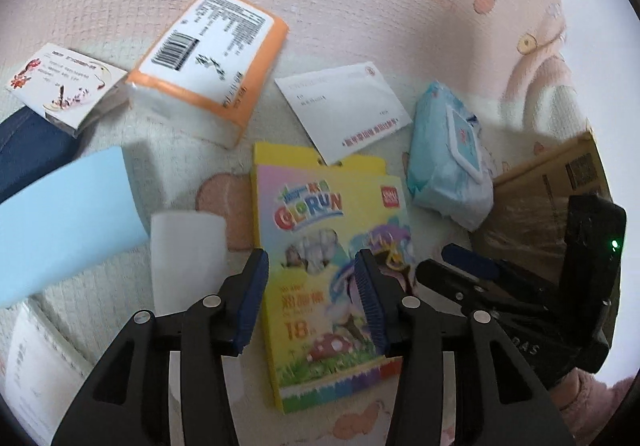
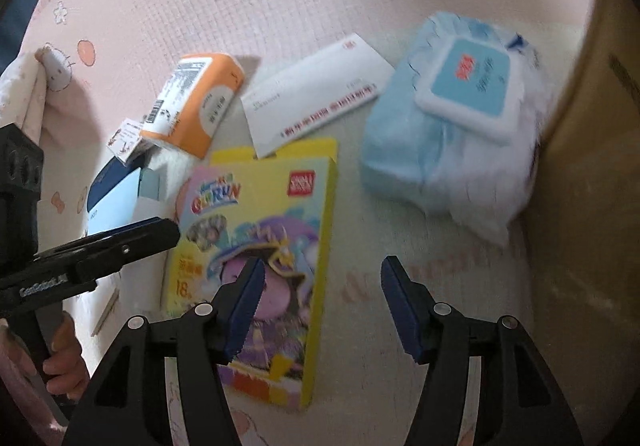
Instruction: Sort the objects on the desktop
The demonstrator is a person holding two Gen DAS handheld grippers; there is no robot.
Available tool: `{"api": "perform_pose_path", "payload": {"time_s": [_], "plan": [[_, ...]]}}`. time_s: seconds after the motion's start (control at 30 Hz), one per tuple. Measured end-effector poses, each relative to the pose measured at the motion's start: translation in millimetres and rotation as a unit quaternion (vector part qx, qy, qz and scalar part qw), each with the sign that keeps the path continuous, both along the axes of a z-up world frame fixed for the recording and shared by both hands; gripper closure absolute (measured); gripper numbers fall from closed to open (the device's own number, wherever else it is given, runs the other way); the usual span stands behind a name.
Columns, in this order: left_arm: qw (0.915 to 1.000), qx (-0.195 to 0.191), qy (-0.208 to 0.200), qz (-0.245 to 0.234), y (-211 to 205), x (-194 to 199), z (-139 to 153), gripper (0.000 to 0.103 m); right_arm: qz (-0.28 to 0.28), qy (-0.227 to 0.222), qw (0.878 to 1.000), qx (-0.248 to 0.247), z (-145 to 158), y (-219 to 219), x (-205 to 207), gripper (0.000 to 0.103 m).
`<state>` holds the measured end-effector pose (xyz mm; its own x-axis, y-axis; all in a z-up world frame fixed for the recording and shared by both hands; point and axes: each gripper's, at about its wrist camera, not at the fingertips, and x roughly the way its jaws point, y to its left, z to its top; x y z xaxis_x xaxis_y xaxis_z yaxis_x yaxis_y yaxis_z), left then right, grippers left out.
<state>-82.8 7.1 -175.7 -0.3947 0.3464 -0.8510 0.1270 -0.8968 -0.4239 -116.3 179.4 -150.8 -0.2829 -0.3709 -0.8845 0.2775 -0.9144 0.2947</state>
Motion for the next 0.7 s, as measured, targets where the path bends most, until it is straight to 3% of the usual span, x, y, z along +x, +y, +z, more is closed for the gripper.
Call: {"api": "perform_pose_path", "payload": {"time_s": [0.3,0.47,0.57,0.6,0.7], "plan": [[0.9999,0.005,0.000,0.015,9.1,17.0,-9.8,0.054,-0.006,-0.016,0.999,-0.038,-8.8,6.3,18.7,0.045],[0.9994,-0.031,0.013,0.001,17.4,18.6,-9.2,0.054,-0.021,-0.022,0.996,-0.088,-19.8,10.7,20.6,0.045],[0.9961,-0.086,-0.005,0.018,21.2,11.3,-13.6,0.054,-0.020,-0.026,0.995,-0.095,-23.6,8.6,20.6,0.045],[0.9959,-0.084,-0.023,0.026,18.8,5.3,-20.1,0.054,-0.015,-0.025,0.995,-0.098,-22.9,7.0,21.2,0.045],[0.9964,-0.077,-0.021,0.028,20.2,-3.3,-18.4,0.054,-0.005,-0.026,0.995,-0.099,-23.3,0.5,22.0,0.047]]}}
